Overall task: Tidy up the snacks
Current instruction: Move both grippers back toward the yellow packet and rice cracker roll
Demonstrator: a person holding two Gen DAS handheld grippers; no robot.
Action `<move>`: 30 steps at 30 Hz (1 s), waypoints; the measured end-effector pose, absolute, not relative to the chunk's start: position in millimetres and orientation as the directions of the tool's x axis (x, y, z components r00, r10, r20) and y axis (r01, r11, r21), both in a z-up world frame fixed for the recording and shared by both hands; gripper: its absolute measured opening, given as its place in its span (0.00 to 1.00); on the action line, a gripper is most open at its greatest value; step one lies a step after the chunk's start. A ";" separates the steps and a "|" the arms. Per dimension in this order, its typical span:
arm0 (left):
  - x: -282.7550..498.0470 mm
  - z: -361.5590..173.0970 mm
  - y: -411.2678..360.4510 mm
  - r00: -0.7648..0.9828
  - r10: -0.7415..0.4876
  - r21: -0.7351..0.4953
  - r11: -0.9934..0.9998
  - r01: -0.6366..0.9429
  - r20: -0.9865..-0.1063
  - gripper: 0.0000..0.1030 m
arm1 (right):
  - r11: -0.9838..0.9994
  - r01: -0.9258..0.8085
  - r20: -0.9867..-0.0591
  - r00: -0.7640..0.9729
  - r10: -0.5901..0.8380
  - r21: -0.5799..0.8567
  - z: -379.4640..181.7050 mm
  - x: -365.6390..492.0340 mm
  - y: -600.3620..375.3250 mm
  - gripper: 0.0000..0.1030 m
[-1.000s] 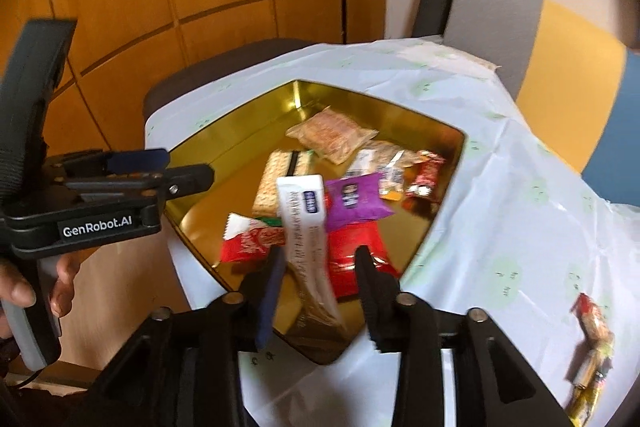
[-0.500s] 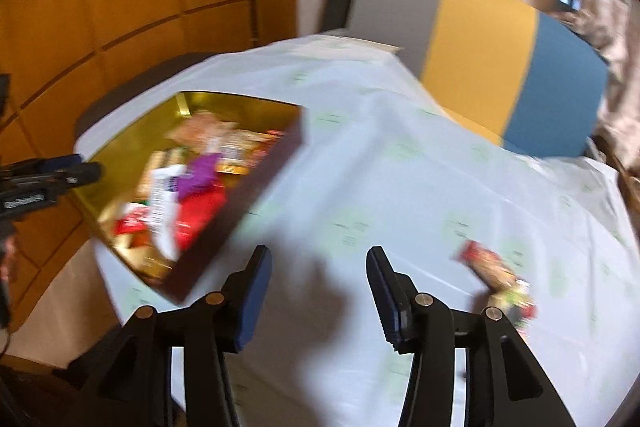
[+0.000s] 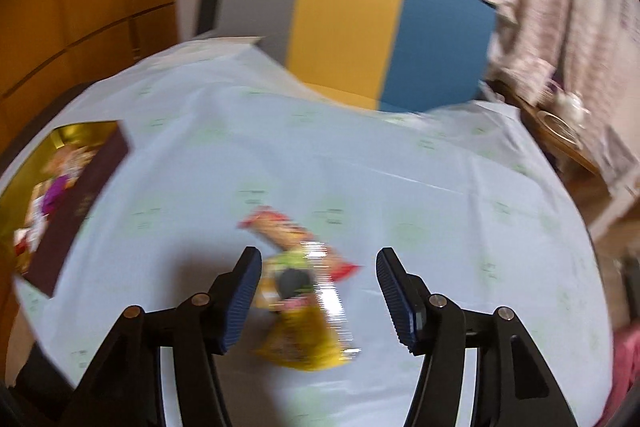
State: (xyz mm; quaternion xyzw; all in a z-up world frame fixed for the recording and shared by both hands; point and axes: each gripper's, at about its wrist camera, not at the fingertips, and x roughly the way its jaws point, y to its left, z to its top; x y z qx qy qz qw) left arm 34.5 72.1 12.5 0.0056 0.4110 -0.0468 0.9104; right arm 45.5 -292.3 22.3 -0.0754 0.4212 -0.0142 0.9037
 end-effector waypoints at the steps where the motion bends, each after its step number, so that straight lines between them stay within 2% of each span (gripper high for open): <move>1: 34.9 13.9 66.0 0.658 -0.085 -0.021 0.994 0.105 -0.748 0.62 | 0.989 -0.005 -0.758 0.643 -0.110 -0.148 22.1 47.9 -304.2 0.59; 8: 41.1 17.7 18.7 0.645 -0.120 0.031 0.975 0.218 -0.755 0.62 | 0.977 0.215 -0.781 0.610 -0.136 -0.002 14.7 55.7 -370.2 0.60; 17: 55.4 3.0 -55.2 0.569 -0.197 0.054 0.918 0.393 -0.799 0.62 | 0.964 0.263 -0.766 0.630 -0.132 0.050 20.7 54.1 -380.3 0.69; 25: 77.3 -14.1 -130.4 0.412 -0.326 -0.082 0.857 0.509 -0.851 0.62 | 0.922 0.365 -0.759 0.635 -0.144 0.130 24.4 47.6 -404.1 0.72; 30: 88.7 -22.6 -173.8 0.299 -0.429 -0.221 0.813 0.539 -0.852 0.62 | 0.893 0.421 -0.757 0.633 -0.161 0.162 25.9 44.1 -417.5 0.72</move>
